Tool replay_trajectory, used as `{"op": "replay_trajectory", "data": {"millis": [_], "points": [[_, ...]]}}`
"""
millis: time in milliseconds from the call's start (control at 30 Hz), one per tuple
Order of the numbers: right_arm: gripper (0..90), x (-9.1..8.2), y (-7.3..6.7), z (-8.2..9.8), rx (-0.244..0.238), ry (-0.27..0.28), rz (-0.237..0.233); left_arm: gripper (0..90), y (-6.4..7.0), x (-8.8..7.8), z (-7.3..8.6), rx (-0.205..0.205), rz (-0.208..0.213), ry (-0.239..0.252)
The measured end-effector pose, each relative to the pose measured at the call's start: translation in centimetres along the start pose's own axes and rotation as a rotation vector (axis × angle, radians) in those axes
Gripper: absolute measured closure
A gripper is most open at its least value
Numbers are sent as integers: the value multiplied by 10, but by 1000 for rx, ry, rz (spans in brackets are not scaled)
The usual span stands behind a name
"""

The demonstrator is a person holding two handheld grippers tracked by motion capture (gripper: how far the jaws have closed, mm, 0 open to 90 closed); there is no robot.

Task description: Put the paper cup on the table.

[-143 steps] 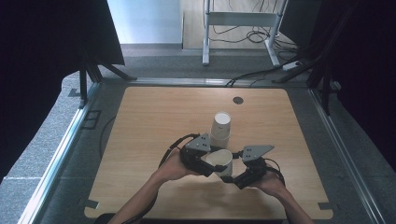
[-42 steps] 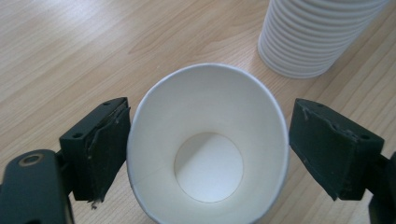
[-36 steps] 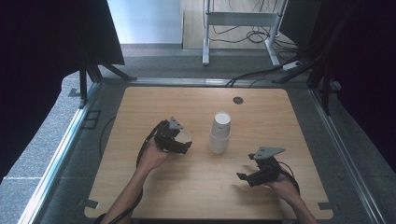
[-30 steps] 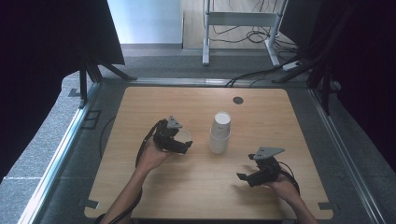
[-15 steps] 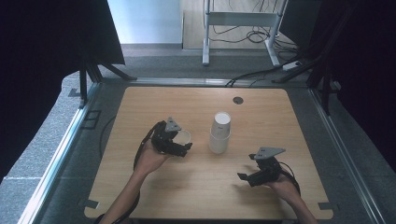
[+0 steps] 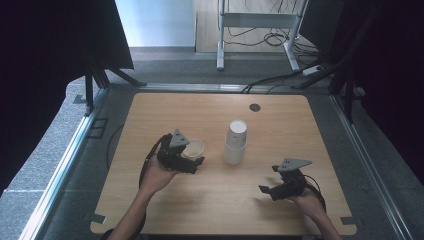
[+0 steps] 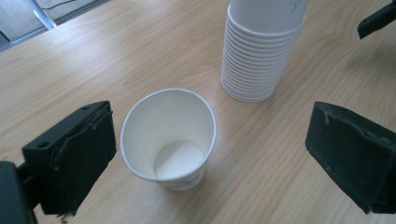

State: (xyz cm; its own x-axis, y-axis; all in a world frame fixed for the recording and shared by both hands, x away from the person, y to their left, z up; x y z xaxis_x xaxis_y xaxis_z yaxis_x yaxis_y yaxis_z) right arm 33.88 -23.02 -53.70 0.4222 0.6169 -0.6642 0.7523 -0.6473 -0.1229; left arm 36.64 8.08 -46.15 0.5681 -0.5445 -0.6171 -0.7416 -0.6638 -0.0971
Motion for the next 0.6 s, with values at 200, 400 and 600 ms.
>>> {"op": "replay_trajectory", "data": {"millis": [200,400,600], "points": [[30,-1,3,3,4,-4,13,4,1,-12,9,-8,-11,19],[22,-2,5,3,6,-4,22,0,4,-26,19,-15,-14,36],[17,-3,6,5,10,-5,27,0,10,-36,32,-17,-13,44]]}}
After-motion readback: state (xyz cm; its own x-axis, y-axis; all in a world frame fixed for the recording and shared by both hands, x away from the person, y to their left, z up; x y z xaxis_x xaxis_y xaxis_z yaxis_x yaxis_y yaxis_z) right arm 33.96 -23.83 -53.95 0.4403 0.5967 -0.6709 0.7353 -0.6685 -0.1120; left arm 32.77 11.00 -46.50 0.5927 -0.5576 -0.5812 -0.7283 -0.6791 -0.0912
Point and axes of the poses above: each handheld gripper's, and its own axes: x roughly forward along the jaws, z roughly out of its underside, y roughly to its right, the point moved 7 cm from there along x, roughly forward along the jaws, and after that the axes turned 5 degrees about x, right-handed, at the moved point
